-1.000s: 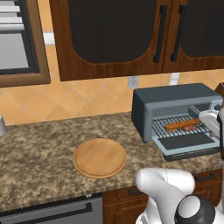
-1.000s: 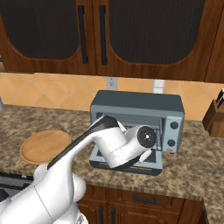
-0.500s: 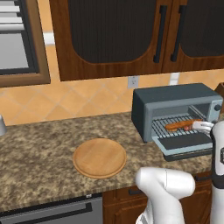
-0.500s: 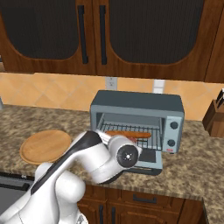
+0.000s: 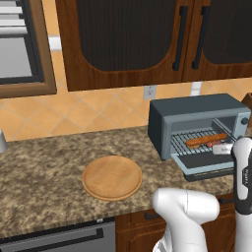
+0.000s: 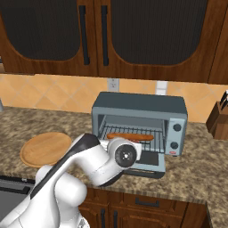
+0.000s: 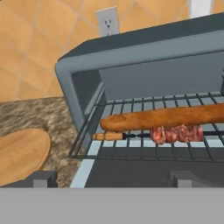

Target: Pick up the kebab skewer and baguette bread, and place them inside the toaster oven. Close the toaster oven door and start by setting the timer.

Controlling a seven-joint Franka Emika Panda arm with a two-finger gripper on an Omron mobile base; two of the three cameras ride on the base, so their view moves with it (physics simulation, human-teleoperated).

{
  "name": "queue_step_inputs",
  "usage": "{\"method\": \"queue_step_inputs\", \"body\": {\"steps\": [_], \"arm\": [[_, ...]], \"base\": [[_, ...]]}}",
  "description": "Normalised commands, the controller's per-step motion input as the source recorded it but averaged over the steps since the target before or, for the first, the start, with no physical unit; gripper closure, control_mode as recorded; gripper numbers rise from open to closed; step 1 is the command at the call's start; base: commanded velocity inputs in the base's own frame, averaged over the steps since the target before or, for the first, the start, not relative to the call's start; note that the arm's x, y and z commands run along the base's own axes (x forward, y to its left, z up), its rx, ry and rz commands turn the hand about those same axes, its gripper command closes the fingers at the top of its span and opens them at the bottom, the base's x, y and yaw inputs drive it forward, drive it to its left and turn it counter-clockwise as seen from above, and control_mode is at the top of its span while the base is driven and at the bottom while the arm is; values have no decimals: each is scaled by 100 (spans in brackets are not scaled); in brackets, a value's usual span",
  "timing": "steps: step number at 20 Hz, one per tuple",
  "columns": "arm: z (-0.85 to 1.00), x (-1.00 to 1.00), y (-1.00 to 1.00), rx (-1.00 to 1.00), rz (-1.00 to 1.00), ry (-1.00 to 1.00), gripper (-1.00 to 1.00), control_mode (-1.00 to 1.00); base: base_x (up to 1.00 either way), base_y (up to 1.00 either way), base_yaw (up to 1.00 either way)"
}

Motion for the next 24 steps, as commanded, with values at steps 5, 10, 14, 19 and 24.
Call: {"method": "queue_step_inputs", "body": {"steps": [5,10,14,19,24], "arm": [[-12,0,-3,0,0,4,-100,-100],[-17,2,-11,0,0,0,-100,-100],[0,2,-19,0,0,0,-100,-100],[0,7,-10,0,0,0,-100,-100],[-1,10,-21,-4,-14,1,-100,-100]], "base": [[0,0,0],[0,0,0],[0,0,0],[0,0,0],[0,0,0]]}}
